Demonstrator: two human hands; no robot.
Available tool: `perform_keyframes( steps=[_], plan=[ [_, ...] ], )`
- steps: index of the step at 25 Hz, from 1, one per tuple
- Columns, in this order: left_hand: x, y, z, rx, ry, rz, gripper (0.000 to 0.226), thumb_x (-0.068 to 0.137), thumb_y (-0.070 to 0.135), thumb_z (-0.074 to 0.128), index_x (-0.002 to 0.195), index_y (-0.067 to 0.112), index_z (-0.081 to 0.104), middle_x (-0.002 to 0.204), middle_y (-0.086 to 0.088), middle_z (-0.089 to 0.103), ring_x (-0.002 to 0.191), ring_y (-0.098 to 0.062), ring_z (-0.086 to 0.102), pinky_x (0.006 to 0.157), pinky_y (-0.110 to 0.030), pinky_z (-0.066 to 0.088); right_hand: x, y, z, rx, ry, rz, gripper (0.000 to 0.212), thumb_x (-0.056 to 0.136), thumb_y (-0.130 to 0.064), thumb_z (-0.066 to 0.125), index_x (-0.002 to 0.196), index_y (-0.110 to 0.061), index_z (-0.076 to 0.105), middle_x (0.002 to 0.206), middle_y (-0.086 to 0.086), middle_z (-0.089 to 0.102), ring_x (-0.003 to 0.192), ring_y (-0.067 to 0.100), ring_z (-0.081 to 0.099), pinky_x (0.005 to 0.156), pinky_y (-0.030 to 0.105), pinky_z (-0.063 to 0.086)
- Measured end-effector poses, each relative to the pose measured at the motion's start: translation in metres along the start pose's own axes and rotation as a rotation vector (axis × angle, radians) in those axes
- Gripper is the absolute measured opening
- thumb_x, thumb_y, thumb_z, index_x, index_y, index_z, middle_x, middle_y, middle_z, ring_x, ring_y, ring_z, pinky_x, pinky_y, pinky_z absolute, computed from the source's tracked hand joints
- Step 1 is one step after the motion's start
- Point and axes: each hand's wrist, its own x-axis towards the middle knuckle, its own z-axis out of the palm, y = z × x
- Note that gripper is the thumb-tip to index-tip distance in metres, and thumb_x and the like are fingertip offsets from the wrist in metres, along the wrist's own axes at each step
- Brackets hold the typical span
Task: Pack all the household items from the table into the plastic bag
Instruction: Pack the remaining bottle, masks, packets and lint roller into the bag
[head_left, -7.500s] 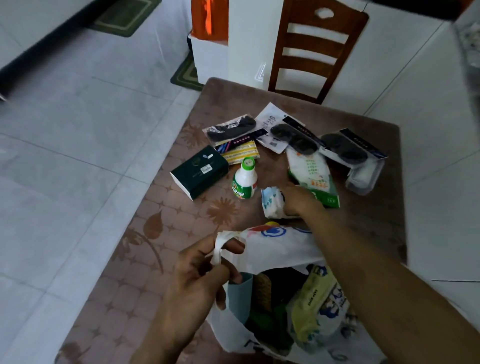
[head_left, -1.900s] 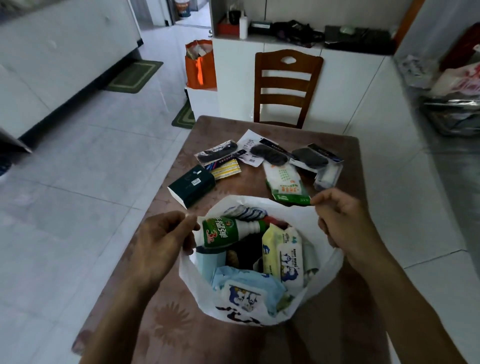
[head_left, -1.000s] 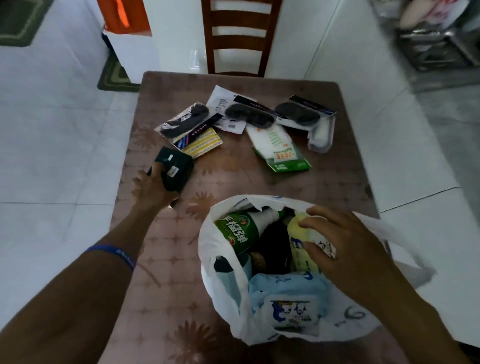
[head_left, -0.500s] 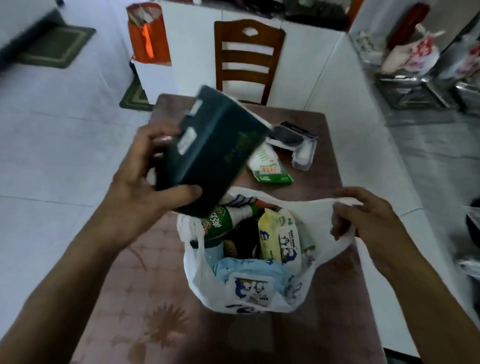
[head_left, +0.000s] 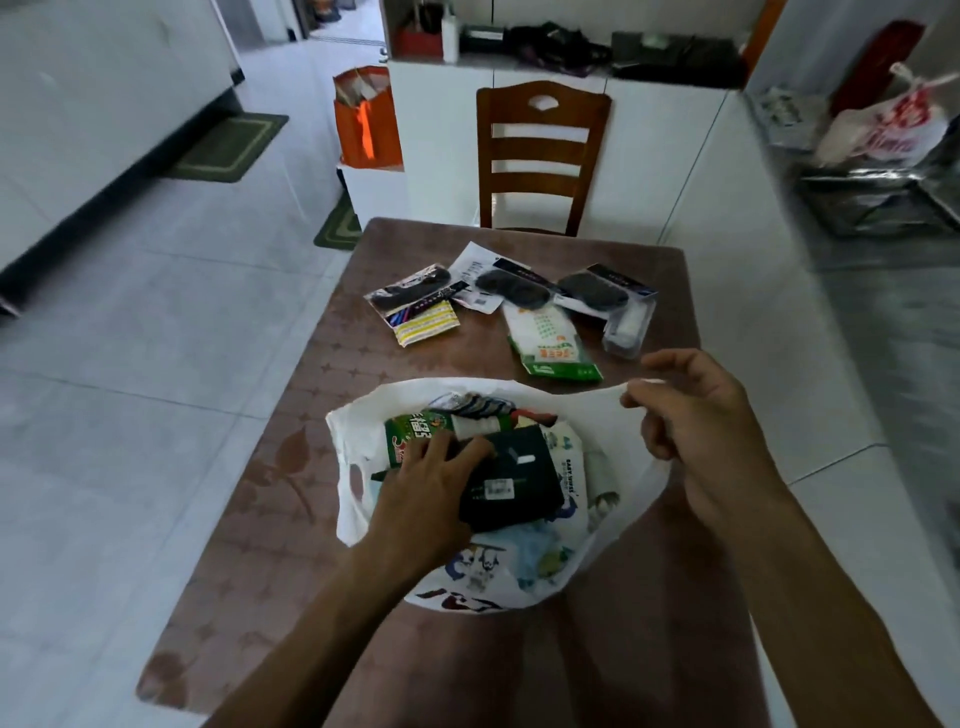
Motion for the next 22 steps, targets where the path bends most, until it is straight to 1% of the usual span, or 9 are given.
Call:
perform_keyframes(
  steps=[2,4,7,9,12,14,18,20,22],
  plan=[
    [-0.003,-0.006,0.011,-0.030,0.030,0.059,0.071,0.072,0.032,0.073,0.133,0.037,0.037,0.142,0.001,0.040,0.127,-0.025,0.036,0.088,-0.041,0.053,0.003,0.001,0.002,0.049,-0.025,-0.036,0.026,0.084,0.006,0.063,0.091,-0.019,0.060,0.075,0.007,0.065,0.045,0.011,0.042,0.039,0.023,0.031],
    [0.006,-0.009,0.015,-0.105,0.012,0.126,0.063,0.075,0.027,0.073,0.130,0.033,0.043,0.144,0.001,0.040,0.131,-0.025,0.034,0.095,-0.044,0.050,0.006,0.003,0.010,0.081,-0.090,-0.071,0.029,0.083,0.009,0.062,0.090,-0.019,0.059,0.069,-0.003,0.063,0.047,0.009,0.041,0.041,0.022,0.031],
    [0.020,-0.009,0.018,-0.136,0.050,0.123,0.053,0.080,0.023,0.068,0.129,0.025,0.046,0.143,0.000,0.041,0.133,-0.024,0.030,0.090,-0.043,0.052,0.011,0.004,0.025,0.052,-0.202,-0.112,0.026,0.084,0.006,0.063,0.088,-0.019,0.059,0.061,-0.010,0.056,0.047,0.008,0.040,0.041,0.019,0.033],
    [0.021,-0.008,0.021,-0.087,0.049,0.064,0.054,0.083,0.024,0.064,0.132,0.026,0.042,0.147,0.000,0.035,0.139,-0.026,0.024,0.091,-0.043,0.053,0.014,0.000,0.030,-0.055,-0.248,-0.112,0.020,0.085,-0.001,0.067,0.088,-0.020,0.061,0.063,-0.010,0.059,0.049,0.007,0.046,0.044,0.019,0.038],
    [0.018,-0.001,0.012,-0.010,-0.049,0.036,0.063,0.080,0.038,0.064,0.134,0.030,0.033,0.147,-0.003,0.034,0.139,-0.030,0.027,0.106,-0.045,0.041,0.023,-0.009,0.030,-0.372,-0.238,-0.053,0.012,0.087,-0.015,0.068,0.095,-0.019,0.061,0.076,-0.004,0.069,0.048,0.002,0.055,0.047,0.022,0.044],
    [0.023,0.006,-0.010,-0.007,-0.062,0.060,0.058,0.079,0.053,0.060,0.130,0.028,0.043,0.136,-0.001,0.046,0.125,-0.027,0.042,0.096,-0.044,0.046,0.025,-0.014,0.028,-0.596,-0.240,-0.031,0.019,0.087,-0.024,0.069,0.101,-0.020,0.057,0.081,0.003,0.068,0.049,-0.001,0.058,0.045,0.020,0.043],
    [0.043,0.009,-0.056,-0.142,0.083,0.175,0.034,0.084,0.053,0.053,0.104,0.027,0.061,0.106,0.004,0.063,0.097,-0.020,0.059,0.075,-0.036,0.052,0.019,-0.027,0.027,-1.136,-0.069,-0.050,0.049,0.081,-0.066,0.058,0.114,-0.031,0.051,0.097,-0.005,0.064,0.085,0.016,0.062,0.064,0.029,0.043],
    [0.068,0.004,-0.076,-0.247,0.138,0.204,0.029,0.083,0.052,0.055,0.099,0.028,0.063,0.101,0.007,0.065,0.092,-0.016,0.060,0.072,-0.034,0.052,0.023,-0.035,0.029,-1.217,0.049,-0.064,0.056,0.078,-0.075,0.051,0.118,-0.036,0.049,0.106,-0.002,0.066,0.092,0.023,0.062,0.069,0.032,0.043],
    [0.110,-0.002,-0.092,-0.294,0.146,0.209,0.031,0.082,0.050,0.058,0.104,0.030,0.064,0.107,0.006,0.068,0.090,-0.012,0.059,0.071,-0.033,0.051,0.036,-0.045,0.032,-1.167,0.107,-0.107,0.050,0.079,-0.074,0.051,0.113,-0.036,0.051,0.104,-0.003,0.064,0.089,0.022,0.060,0.069,0.033,0.044]
  ],
)
